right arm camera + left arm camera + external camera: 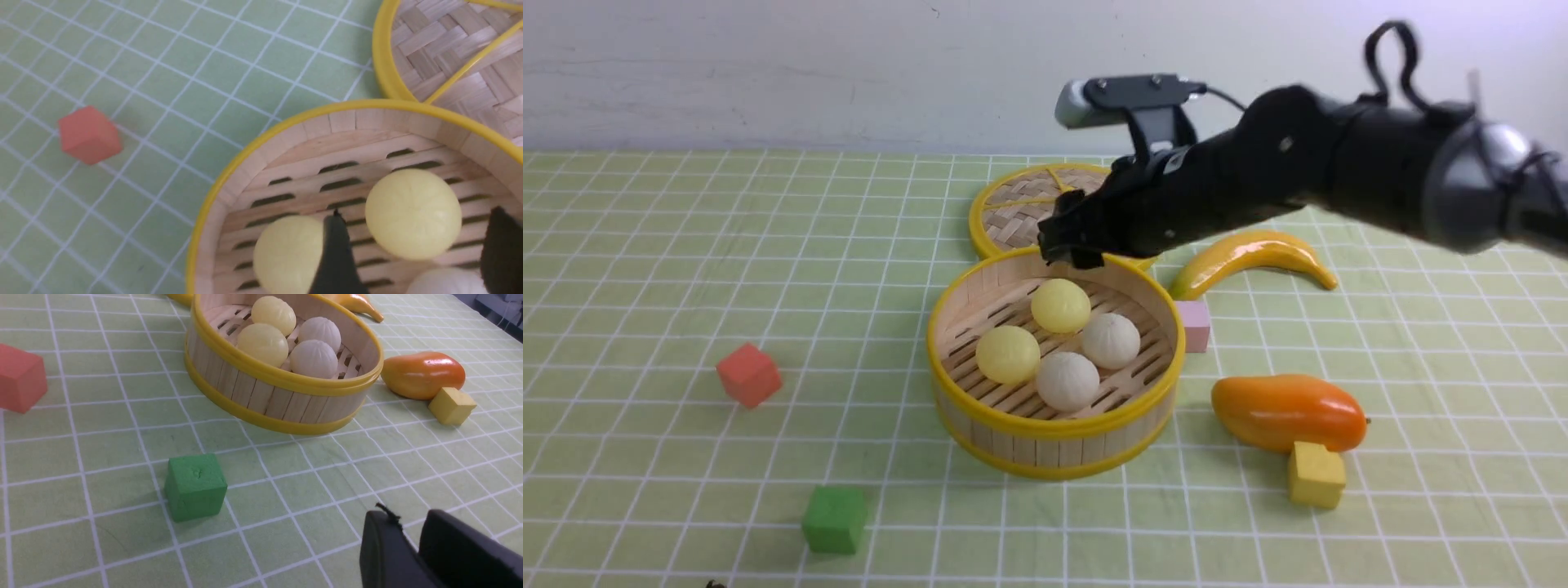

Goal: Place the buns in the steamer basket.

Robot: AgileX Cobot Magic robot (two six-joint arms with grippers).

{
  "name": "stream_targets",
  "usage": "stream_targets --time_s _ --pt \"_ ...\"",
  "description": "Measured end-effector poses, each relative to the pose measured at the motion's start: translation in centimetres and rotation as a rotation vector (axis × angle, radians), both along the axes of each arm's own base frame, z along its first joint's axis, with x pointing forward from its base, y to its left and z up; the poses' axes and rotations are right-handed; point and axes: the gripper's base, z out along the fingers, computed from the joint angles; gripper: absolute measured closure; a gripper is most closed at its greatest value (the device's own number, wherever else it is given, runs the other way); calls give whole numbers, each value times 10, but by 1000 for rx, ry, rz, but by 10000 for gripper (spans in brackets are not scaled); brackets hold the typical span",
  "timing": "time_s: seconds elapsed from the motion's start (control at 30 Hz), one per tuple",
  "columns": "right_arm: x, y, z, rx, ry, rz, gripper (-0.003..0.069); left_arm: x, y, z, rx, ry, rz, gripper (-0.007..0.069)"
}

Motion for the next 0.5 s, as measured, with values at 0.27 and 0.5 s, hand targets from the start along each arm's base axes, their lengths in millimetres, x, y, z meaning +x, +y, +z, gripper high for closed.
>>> stream_targets --time_s 0.27,0.5 --pt "-54 -35 56 -142 137 -68 432 0 0 0 0 0 0 491" --pt "-114 -57 56 -260 207 -100 514 0 0 0 0 0 0 491"
